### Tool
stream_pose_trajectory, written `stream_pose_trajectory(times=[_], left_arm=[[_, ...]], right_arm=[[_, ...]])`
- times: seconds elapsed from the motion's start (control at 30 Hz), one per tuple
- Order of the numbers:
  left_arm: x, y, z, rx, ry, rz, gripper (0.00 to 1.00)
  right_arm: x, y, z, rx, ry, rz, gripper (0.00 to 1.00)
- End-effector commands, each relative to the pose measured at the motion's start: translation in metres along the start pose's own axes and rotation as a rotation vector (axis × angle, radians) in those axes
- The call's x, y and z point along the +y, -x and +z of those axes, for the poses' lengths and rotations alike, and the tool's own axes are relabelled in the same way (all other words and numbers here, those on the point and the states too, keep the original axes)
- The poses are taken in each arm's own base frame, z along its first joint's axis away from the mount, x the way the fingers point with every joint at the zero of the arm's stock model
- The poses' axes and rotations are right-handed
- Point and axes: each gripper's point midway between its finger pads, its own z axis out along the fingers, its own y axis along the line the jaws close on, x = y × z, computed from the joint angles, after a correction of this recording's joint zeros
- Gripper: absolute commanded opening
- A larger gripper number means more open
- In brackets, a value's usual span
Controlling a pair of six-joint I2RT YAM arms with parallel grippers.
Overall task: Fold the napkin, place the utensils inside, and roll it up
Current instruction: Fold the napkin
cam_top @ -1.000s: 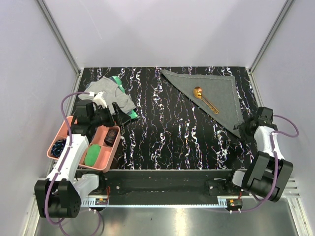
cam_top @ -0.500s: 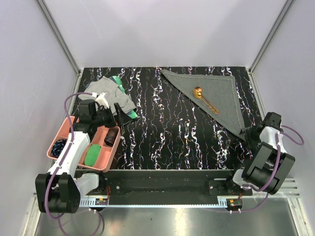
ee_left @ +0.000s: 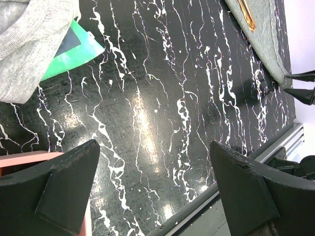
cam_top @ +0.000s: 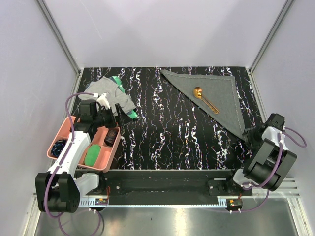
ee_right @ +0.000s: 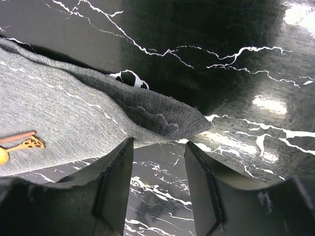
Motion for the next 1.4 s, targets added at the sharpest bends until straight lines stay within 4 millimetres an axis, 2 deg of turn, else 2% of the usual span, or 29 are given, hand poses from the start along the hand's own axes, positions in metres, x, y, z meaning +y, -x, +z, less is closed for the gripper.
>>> stream_pose_trajectory(times=[0.0,0.33,0.83,1.07,1.17,1.37], left_arm=[[-0.009,0.018,-0.003,-0.042,-0.011,0.053,0.96],[-0.01,0.018,-0.004,-0.045,-0.009,0.059,0.96],[-0.013,0.018,-0.004,-0.04,-0.015,0.07,0.96],[-0.014,0.017,-0.003,-0.039,-0.018,0.075,0.96],[-0.016,0.016,-0.003,-0.034,-0.023,0.076,0.96],[-0.018,0.016,-0.003,-0.033,-0.029,0.083,0.96]], right_arm=[[0.003,0.01,0.005,-0.038,0.006,0.029,0.54],[-0.008,0.006,0.021,-0.03,-0.027,0.066,0.49],[-0.019,0.009,0.033,-0.063,-0.066,0.089,0.33],[-0.018,0.02,0.027,-0.12,-0.067,0.064,0.22],[-0.016,0.028,0.02,-0.159,-0.062,0.023,0.01],[-0.025,0.04,0.004,-0.236,-0.114,0.017,0.0]])
